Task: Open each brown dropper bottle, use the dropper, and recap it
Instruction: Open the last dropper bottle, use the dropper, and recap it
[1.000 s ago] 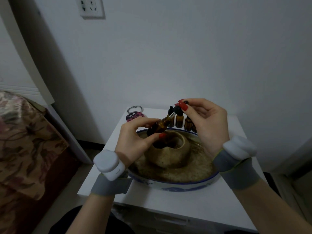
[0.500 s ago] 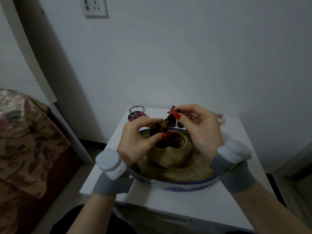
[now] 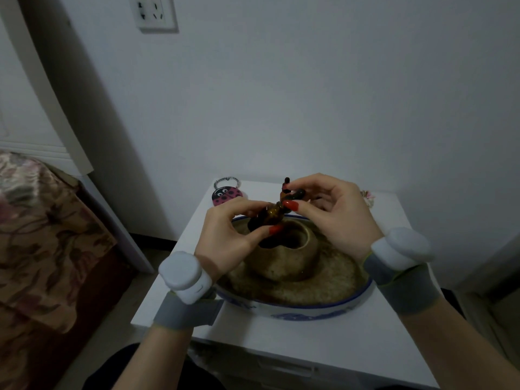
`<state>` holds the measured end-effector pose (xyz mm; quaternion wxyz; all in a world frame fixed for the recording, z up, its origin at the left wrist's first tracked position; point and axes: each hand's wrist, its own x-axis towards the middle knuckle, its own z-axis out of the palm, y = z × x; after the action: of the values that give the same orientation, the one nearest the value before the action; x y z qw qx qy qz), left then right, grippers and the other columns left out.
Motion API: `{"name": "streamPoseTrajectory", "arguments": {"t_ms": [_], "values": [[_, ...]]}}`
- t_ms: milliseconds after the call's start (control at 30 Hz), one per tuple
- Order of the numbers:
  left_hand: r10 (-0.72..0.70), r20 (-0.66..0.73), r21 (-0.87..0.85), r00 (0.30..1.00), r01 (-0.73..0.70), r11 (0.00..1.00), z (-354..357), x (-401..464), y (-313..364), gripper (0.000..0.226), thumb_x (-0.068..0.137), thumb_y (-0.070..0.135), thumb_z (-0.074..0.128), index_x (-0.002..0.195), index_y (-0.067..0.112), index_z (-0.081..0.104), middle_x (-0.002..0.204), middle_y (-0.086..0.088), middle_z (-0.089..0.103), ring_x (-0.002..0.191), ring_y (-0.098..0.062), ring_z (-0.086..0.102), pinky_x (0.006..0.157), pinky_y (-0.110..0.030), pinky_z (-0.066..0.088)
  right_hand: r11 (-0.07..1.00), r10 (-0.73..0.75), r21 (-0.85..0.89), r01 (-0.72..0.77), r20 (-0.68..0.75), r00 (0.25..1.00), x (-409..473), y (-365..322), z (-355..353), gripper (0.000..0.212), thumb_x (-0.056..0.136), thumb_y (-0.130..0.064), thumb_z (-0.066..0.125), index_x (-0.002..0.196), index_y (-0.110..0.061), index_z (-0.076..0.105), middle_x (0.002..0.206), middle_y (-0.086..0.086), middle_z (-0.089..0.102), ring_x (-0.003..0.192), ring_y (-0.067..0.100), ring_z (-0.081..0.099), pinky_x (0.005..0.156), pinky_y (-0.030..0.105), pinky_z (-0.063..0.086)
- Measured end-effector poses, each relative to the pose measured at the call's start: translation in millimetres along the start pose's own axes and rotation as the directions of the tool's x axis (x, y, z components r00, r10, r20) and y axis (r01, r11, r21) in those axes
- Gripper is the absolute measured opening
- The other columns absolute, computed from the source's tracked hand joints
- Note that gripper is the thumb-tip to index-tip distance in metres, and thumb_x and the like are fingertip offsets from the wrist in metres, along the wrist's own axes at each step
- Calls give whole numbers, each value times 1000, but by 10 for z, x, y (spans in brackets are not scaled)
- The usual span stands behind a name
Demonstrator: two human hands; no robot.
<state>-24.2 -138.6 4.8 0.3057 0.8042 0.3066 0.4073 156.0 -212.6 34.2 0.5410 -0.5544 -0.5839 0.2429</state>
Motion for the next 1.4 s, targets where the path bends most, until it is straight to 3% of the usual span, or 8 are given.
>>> {"name": "streamPoseTrajectory", "arguments": {"t_ms": [233,467,633,800,900,1000,1167,1400], "values": [[82,-56,101,995,-76,992,50,-19,-20,34,71,16,83,103,23,73,93,9,68,89,-5,62,83,-11,48,965,30,-262,-27,10,1000,-3,18,-47,15,83,-32,68,93,-20,70,82,-7,68,70,10,63,69,24,57],[98,-19,134,995,-95,986,65,-16,-1,34,74,17,81,106,21,73,96,6,67,91,-7,61,84,-25,54,935,32,-353,-31,-4,999,1,46,-19,41,87,-49,53,70,-13,64,60,3,60,53,3,51,55,9,41],[94,-12,132,995,-92,987,62,-15,11,34,75,19,80,107,21,73,97,6,68,93,-7,61,85,-20,51,917,31,-397,-29,-2,1000,-18,24,5,69,80,-69,29,61,-10,59,53,4,57,49,14,52,60,26,47],[84,-74,106,994,-76,991,49,-6,5,33,73,19,81,105,23,73,94,7,68,89,-4,61,83,-9,46,969,72,-238,-59,46,996,-17,-20,-55,52,82,-63,44,90,-16,66,78,6,67,70,19,64,75,41,56],[61,-97,98,993,-52,994,36,2,-11,33,73,18,82,104,22,73,93,6,69,89,-4,60,83,-8,46,983,64,-179,-45,104,992,-9,-15,-102,24,89,-30,63,111,-23,65,102,3,67,86,15,67,82,37,57],[59,-104,98,993,-49,994,21,4,-20,33,73,16,82,104,21,74,94,6,69,89,-4,61,83,-8,45,982,23,-191,1,121,992,-9,-9,-97,22,89,-13,66,110,-19,67,103,1,69,92,12,67,84,33,57],[71,-86,109,994,-61,992,41,-11,-16,34,72,14,83,104,21,74,94,7,68,91,-5,61,84,-7,45,970,46,-241,-34,45,998,-10,1,-63,14,87,-28,63,91,-16,70,77,-4,69,74,7,66,75,31,57],[82,-58,103,995,-76,992,54,-2,-13,34,72,18,82,104,23,74,94,8,68,91,-3,61,84,-8,46,945,42,-325,-29,33,999,-28,-2,-14,58,83,-59,41,66,-8,63,55,2,60,54,13,58,63,25,47]]}}
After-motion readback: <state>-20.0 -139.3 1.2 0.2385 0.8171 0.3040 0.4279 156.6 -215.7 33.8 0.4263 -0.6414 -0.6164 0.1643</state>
